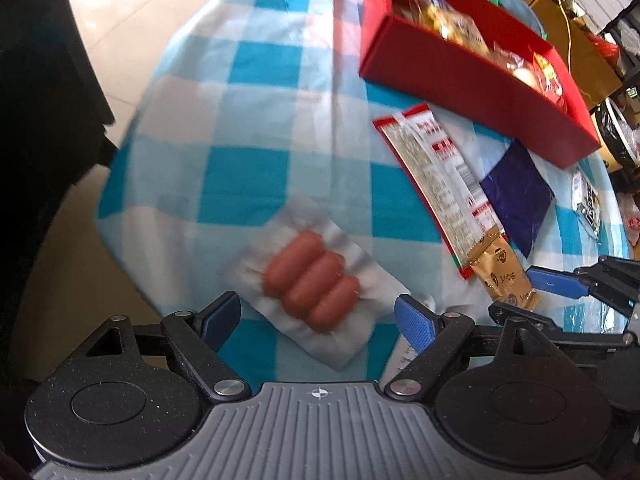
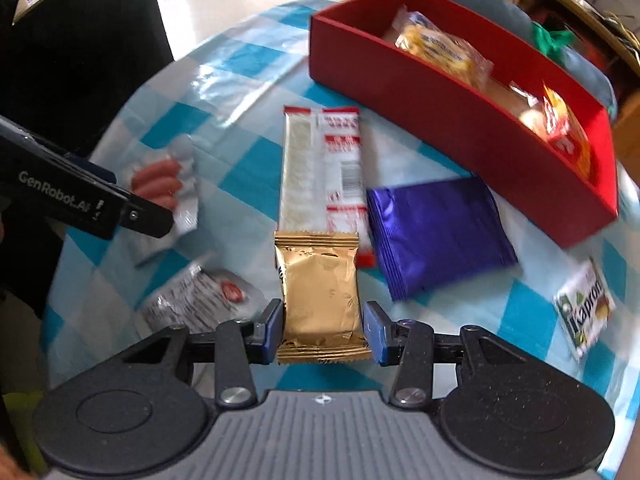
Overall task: Organize snacks
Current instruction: 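Move the left gripper to the sausage pack while the right gripper approaches the gold sachet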
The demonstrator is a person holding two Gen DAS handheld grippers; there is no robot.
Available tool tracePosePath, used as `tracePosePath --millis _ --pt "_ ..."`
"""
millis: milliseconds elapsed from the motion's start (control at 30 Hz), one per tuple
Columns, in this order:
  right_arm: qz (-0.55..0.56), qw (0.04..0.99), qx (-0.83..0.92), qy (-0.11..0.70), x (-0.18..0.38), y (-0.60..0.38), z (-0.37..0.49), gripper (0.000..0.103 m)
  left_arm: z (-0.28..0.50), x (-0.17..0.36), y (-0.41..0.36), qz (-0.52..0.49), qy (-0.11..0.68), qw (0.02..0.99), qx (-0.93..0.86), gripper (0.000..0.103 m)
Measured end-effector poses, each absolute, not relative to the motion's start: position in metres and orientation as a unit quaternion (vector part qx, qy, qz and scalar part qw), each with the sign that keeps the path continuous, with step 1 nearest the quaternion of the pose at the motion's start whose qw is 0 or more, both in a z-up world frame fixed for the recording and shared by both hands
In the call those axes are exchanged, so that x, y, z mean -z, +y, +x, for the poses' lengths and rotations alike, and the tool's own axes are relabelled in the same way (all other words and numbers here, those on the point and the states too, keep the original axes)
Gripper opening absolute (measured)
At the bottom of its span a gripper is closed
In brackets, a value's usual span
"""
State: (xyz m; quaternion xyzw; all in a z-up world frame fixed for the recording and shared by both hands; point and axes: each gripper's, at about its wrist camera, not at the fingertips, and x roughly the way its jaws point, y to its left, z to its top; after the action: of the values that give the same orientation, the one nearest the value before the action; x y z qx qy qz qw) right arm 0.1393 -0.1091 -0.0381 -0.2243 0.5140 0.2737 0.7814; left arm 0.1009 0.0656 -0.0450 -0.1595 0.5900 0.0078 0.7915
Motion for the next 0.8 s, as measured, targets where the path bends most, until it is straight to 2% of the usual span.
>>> tracePosePath --millis 133,367,633,733,800 --pt "-0.22 0.779 -0.273 0.519 0.044 -0.116 0.136 0.039 0.109 0.054 0.053 -0.162 0.604 0.78 -0.009 0.093" --pt "-0.205 0.78 -0.266 0.528 0.049 -0.129 0.136 0.039 0.126 0.048 0.039 -0.134 0.591 0.795 0.008 0.092" --pt "-0.209 0.782 -0.27 0.522 0.048 -0.129 0.136 0.045 0.129 0.039 0.041 -0.105 0.592 0.799 0.019 0.095" --pt "-0.209 0.78 -0.278 0.521 0.047 -0.127 0.138 0.046 0.133 0.043 0.039 -0.123 0.598 0.792 0.011 0.095" --pt "-0.215 0.776 -0.278 0.524 0.05 -0.125 0.139 0.05 0.14 0.045 0.034 -0.109 0.598 0.794 0.019 0.095"
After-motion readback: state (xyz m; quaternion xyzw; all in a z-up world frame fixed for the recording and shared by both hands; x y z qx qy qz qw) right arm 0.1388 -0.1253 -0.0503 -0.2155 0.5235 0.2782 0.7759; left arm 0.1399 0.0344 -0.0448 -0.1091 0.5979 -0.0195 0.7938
